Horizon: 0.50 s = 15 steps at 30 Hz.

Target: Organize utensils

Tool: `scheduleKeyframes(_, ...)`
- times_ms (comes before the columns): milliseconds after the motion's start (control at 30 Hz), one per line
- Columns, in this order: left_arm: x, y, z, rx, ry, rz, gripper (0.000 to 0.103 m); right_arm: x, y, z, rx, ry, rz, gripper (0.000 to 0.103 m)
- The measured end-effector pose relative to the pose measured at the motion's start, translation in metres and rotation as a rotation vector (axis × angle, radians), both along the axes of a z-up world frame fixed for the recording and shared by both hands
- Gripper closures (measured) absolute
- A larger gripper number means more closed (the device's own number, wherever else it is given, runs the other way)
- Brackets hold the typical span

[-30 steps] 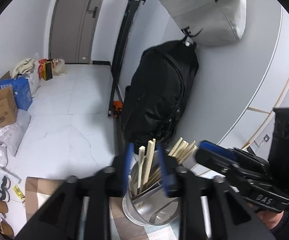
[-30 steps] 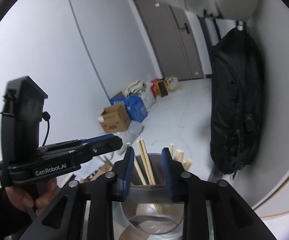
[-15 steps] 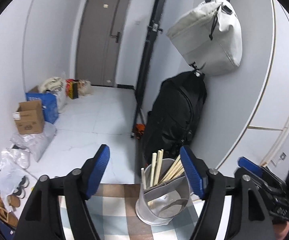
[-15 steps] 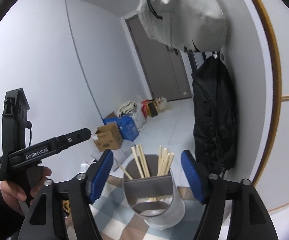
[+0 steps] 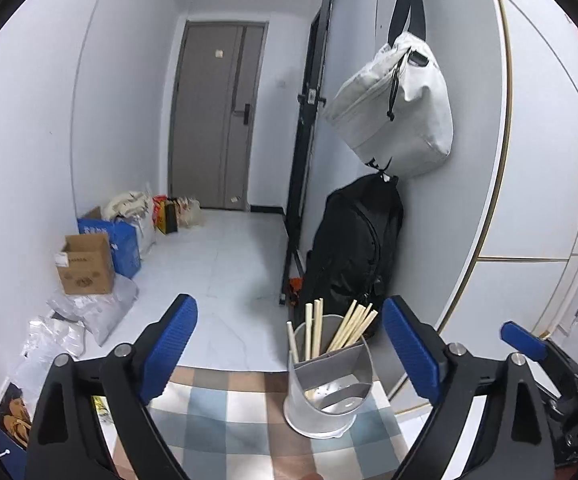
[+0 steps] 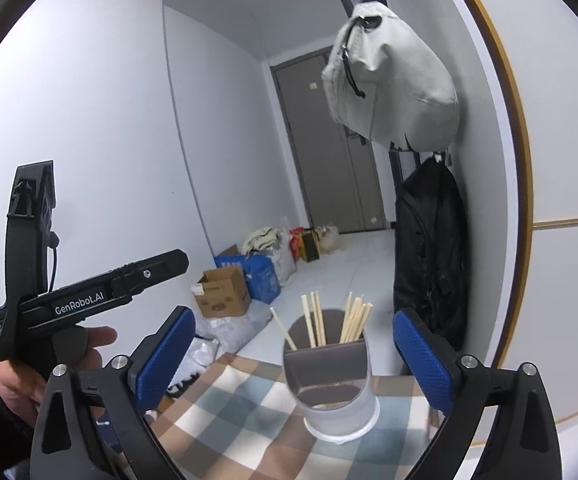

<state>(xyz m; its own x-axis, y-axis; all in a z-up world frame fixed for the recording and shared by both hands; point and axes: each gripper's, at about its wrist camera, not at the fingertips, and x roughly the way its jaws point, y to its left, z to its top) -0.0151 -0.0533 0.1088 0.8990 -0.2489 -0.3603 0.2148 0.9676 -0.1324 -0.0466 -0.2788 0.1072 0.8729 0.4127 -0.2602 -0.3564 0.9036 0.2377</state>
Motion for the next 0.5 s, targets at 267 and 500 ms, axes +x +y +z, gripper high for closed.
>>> scheduleKeyframes(267,-0.031,0.012,-0.016,0.02,-0.051,0.05,0.004,-0.033,-0.001,-0.016,0.0,-0.038,-0.049,0.0)
scheduleKeyframes(500,-0.048,0.02,-0.048,0.027,-0.066,0.073,0.003,-0.05,-0.005,-0.038,0.034,-0.026,-0.101,0.0)
